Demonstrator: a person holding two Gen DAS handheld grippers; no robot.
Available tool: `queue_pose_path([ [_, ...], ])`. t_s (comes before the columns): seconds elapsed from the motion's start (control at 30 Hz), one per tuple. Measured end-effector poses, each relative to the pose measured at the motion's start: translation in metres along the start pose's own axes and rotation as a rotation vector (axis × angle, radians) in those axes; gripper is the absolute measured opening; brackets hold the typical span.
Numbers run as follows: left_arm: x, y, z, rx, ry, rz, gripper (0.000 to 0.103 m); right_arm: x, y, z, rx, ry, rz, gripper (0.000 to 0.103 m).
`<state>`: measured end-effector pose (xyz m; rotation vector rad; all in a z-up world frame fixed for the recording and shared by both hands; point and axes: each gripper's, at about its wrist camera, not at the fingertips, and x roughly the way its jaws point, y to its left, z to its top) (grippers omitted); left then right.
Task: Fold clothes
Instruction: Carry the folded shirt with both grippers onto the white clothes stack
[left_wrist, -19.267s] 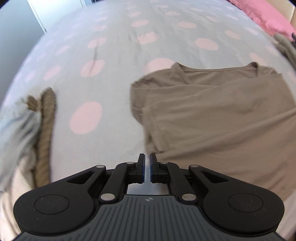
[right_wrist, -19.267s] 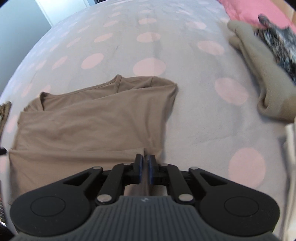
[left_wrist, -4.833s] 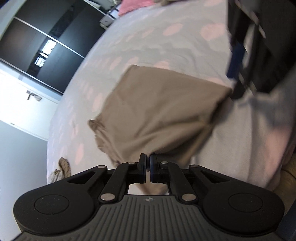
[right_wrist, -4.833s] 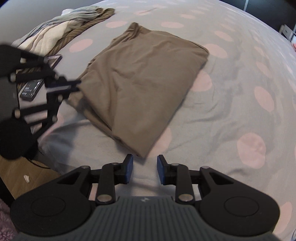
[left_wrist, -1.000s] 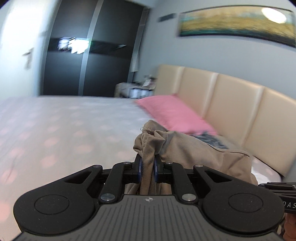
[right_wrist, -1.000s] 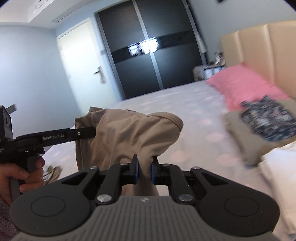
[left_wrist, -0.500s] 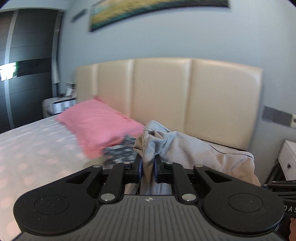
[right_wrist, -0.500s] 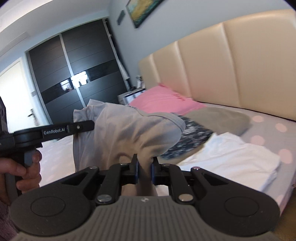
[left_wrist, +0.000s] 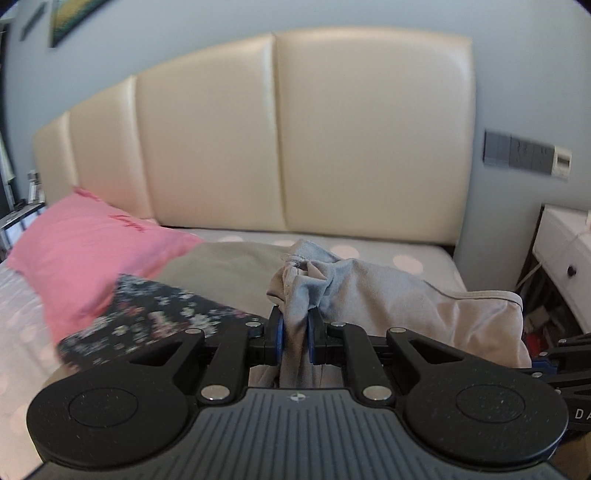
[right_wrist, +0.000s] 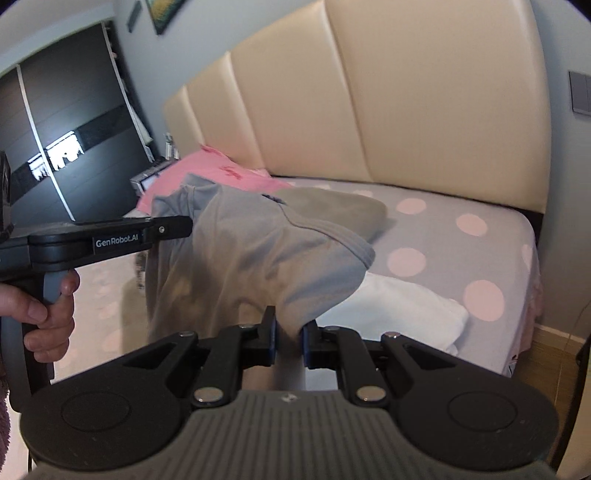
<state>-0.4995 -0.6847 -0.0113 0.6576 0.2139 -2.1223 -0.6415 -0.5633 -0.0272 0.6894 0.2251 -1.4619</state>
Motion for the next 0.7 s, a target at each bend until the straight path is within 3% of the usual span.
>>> queue_pose_path([
  [0.17, 0.059, -0.001, -0.011, 0.018, 0.071, -0.027, 0.011, 0.038, -0.022, -0.006, -0.001, 0.065, -0.086, 0.014],
  [0.4, 0.11, -0.002, -0.033, 0.009, 0.168, -0.023, 0.012, 0.088, -0.053, -0.007, 0.103, 0.207, -0.118, 0.015],
  [0.47, 0.124, -0.001, -0.04, 0.005, 0.194, -0.02, 0.014, 0.096, -0.059, -0.006, 0.127, 0.233, -0.123, 0.02],
  [0.6, 0.126, 0.005, -0.041, -0.013, 0.217, -0.022, 0.02, 0.094, -0.074, -0.008, 0.228, 0.242, -0.113, 0.03],
  [0.7, 0.118, 0.013, -0.037, -0.057, 0.207, -0.041, 0.021, 0.087, -0.096, -0.005, 0.388, 0.209, -0.089, 0.033],
])
